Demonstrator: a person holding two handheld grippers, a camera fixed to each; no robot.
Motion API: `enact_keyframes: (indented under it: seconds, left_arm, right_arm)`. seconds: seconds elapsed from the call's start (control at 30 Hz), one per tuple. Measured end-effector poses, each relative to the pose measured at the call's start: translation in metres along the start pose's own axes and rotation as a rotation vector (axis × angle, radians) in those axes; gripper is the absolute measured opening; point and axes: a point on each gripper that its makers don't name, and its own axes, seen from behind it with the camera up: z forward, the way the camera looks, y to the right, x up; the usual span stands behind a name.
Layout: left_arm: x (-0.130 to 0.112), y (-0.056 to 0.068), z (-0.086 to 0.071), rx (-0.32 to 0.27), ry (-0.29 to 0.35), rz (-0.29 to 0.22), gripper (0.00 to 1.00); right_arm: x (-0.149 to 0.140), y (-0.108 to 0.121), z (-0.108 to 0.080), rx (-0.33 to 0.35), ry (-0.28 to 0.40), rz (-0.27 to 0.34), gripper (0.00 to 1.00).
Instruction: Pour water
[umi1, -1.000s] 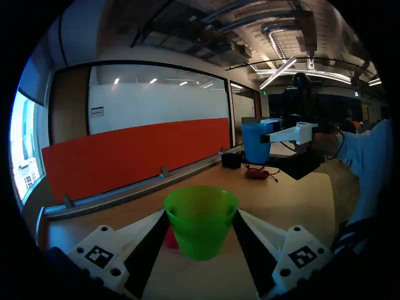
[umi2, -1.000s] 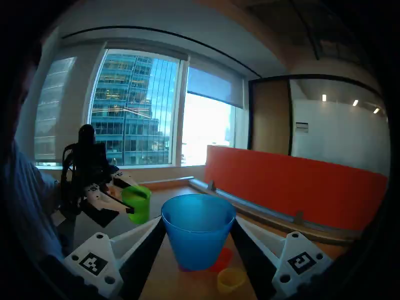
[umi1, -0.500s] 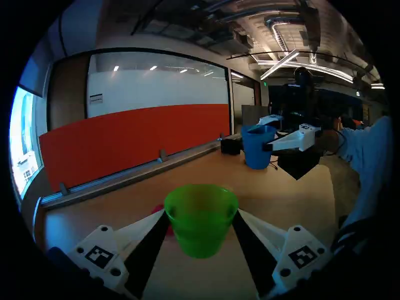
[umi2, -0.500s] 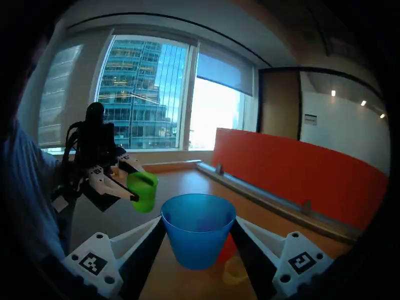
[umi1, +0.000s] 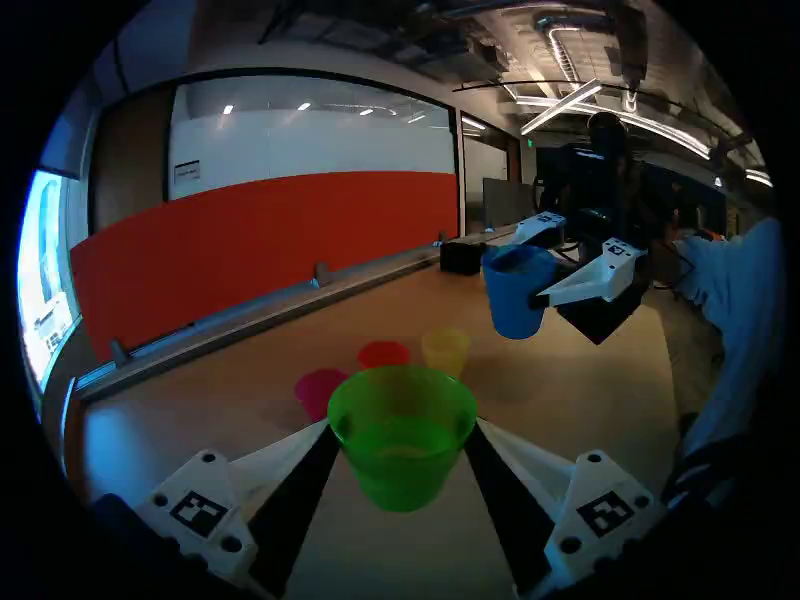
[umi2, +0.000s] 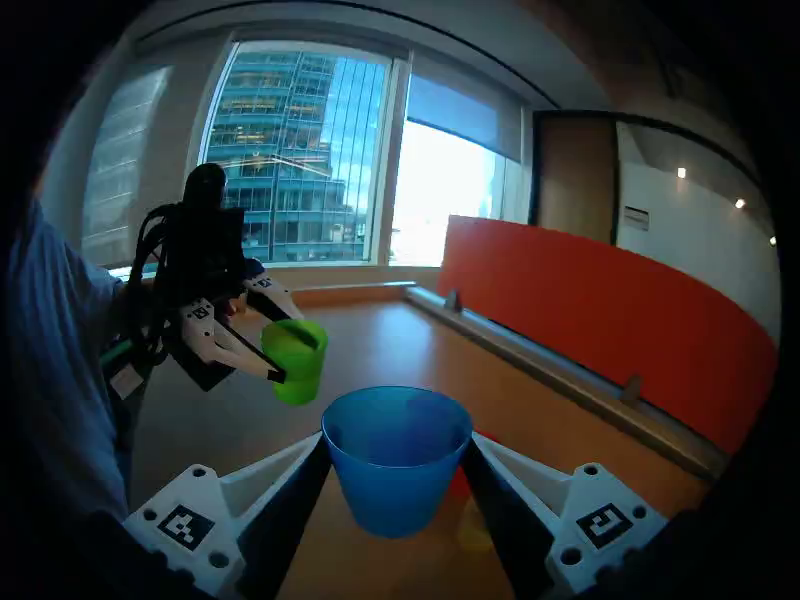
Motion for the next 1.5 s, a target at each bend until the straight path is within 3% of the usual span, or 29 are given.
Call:
enact_keyframes:
  seconds: [0.93,1.5]
  left_arm:
    - [-0.08,-0.004,0.033,-0.041,-0.211,0.041,0.85]
    - [-0.106,0.002,0.047,-0.069,-0.248,0.037,0.85]
  right_arm:
    - [-0.1,-0.001,0.038,0.054,-0.219,0.012,0.9]
    - [-0.125,-0.009,0.046,0.074,-0.267,0.009,0.9]
